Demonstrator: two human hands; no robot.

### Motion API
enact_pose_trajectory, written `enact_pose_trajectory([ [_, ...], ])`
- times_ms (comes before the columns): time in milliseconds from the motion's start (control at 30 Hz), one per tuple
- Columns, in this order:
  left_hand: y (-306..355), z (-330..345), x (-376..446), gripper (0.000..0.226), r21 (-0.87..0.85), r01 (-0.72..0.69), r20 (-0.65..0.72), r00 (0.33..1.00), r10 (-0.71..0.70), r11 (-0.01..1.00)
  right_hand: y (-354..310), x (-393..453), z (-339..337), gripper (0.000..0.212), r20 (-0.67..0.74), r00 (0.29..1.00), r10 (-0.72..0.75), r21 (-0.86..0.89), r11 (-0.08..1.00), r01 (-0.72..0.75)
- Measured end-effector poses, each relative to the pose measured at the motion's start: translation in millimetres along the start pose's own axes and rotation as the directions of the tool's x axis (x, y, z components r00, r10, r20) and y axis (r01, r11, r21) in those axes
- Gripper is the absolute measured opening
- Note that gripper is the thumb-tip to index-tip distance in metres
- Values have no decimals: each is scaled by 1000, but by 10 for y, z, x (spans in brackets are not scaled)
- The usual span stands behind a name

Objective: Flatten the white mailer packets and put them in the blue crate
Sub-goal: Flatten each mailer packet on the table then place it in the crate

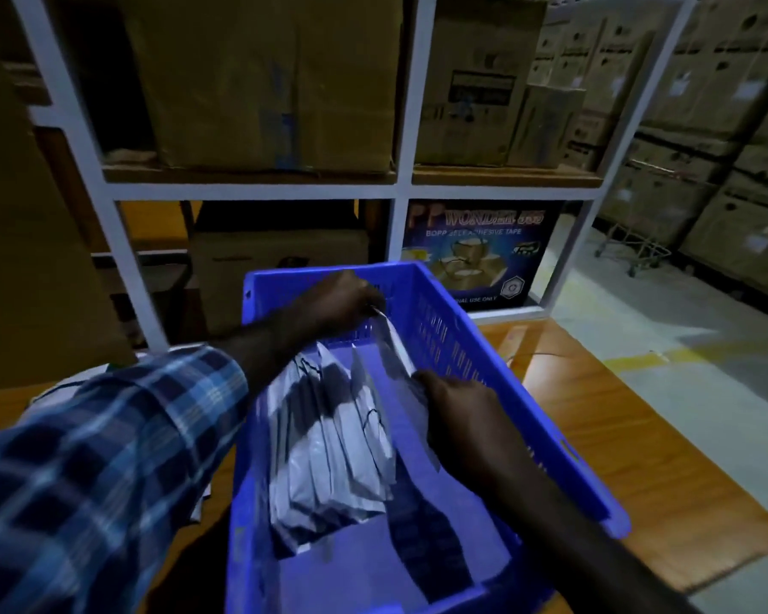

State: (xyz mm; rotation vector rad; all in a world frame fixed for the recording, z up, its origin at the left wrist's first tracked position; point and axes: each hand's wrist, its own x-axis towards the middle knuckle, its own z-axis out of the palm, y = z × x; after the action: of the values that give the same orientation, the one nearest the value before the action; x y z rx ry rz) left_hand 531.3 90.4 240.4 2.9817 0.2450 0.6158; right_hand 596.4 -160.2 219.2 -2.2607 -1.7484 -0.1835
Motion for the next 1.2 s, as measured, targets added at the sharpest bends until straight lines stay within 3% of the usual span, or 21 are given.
enact_pose_trajectory([
  [100,-44,201,116,20,80,-5,146,989,-7,997,100,41,141,45,111,994,19,-4,1000,-18],
  [267,-212,559,117,31,168,-16,346,937,-44,986,104,201,352,34,248,968,25,18,999,-31],
  [400,-252,628,73,41,203,-77,469,883,-28,976,75,292,486,33,424,905,32,88,993,-76],
  [500,-310,641,41,39,216,-45,525,848,-77,975,41,291,601,40,556,831,1,188,974,-126],
  [633,-350,645,44,39,221,14,616,773,-150,975,15,276,724,40,589,808,-19,265,949,-170],
  [933,-324,640,60,35,255,19,588,791,-170,967,101,427,675,59,591,804,70,371,861,-347],
  [1200,-324,754,42,43,280,33,565,802,-193,959,163,537,819,80,721,679,141,358,763,-539],
])
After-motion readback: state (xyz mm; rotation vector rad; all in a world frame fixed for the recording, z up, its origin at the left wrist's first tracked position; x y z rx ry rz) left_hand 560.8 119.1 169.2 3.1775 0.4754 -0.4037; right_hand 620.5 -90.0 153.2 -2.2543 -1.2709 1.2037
